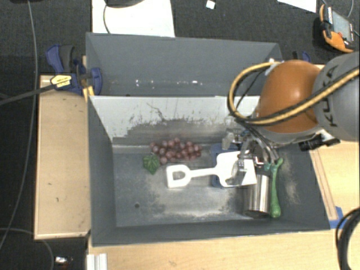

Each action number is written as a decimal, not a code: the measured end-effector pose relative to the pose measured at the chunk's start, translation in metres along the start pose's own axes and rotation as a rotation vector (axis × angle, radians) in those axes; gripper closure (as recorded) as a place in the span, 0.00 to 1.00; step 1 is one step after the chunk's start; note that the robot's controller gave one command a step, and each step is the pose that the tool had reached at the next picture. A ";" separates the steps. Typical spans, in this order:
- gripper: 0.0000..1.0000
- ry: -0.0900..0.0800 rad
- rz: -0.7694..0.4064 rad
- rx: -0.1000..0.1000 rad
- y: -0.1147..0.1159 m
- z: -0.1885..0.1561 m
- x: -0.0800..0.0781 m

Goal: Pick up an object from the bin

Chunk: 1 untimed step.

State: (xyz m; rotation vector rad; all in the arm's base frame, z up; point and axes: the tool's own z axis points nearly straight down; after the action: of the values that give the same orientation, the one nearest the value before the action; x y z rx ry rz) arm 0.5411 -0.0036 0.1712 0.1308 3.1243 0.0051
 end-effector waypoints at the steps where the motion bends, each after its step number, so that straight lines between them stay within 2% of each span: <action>1: 0.00 0.009 0.012 0.000 -0.004 0.088 -0.013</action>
Offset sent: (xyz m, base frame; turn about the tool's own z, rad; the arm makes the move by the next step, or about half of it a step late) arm -0.0036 -0.0062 -0.0781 -0.1593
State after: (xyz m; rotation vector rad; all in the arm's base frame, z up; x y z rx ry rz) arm 0.5553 -0.0089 0.0836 0.1502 3.1327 0.0059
